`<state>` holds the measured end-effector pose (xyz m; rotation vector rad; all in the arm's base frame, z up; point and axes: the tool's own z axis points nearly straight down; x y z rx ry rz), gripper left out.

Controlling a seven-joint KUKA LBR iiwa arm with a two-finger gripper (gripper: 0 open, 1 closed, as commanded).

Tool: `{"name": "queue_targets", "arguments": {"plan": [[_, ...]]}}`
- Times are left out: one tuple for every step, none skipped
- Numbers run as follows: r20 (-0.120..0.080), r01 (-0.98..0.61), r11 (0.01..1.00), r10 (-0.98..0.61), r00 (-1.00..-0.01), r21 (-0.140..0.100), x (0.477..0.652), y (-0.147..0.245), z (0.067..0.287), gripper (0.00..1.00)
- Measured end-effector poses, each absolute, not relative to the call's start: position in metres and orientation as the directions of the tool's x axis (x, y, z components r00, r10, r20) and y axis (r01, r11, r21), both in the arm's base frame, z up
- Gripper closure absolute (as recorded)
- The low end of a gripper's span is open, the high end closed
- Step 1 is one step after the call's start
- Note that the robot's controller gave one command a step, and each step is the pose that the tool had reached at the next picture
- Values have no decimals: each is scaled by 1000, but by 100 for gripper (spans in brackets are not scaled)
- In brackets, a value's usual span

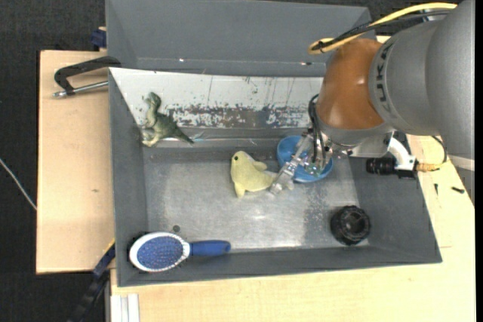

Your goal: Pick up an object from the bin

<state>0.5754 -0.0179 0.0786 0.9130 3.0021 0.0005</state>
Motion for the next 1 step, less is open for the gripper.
{"name": "queue_targets", "arguments": {"plan": [[-7,552,834,552,-834,14,580,-13,86,100]]}}
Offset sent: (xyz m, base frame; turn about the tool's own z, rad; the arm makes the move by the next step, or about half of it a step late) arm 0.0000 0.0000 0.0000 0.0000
